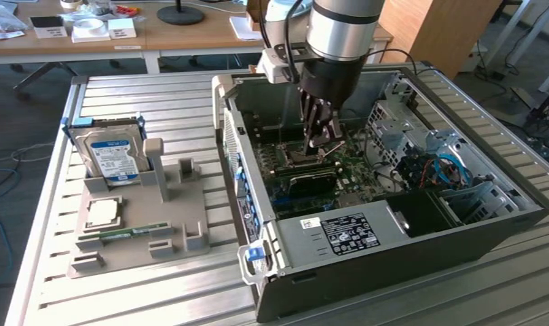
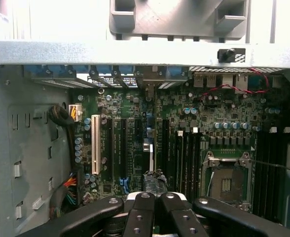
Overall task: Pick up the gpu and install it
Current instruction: 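Press down on the gpu until it lock into place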
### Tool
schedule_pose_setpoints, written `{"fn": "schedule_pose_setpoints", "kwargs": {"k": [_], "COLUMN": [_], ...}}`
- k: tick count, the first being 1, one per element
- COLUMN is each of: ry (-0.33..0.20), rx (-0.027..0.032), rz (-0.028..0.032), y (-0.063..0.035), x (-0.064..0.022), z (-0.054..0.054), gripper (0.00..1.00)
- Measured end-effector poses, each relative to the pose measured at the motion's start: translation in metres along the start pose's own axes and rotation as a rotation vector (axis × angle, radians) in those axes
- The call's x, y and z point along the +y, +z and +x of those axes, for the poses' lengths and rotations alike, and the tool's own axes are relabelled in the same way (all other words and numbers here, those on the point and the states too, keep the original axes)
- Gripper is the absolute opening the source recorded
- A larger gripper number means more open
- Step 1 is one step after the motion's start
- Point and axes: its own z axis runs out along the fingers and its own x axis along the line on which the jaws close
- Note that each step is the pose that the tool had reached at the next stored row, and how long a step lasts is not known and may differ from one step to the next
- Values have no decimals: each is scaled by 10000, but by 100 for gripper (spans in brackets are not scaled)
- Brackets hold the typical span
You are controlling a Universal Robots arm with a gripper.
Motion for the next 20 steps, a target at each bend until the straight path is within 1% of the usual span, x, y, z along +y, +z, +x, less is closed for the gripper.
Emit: {"fn": "schedule_pose_setpoints", "kwargs": {"k": [5,11,20], "ry": [1,1,0], "rx": [-1,-19,-19], "rz": [1,2,0], "y": [1,40,43], "x": [0,1,0], "z": [-1,-1,-1], "gripper": [11,11,11]}}
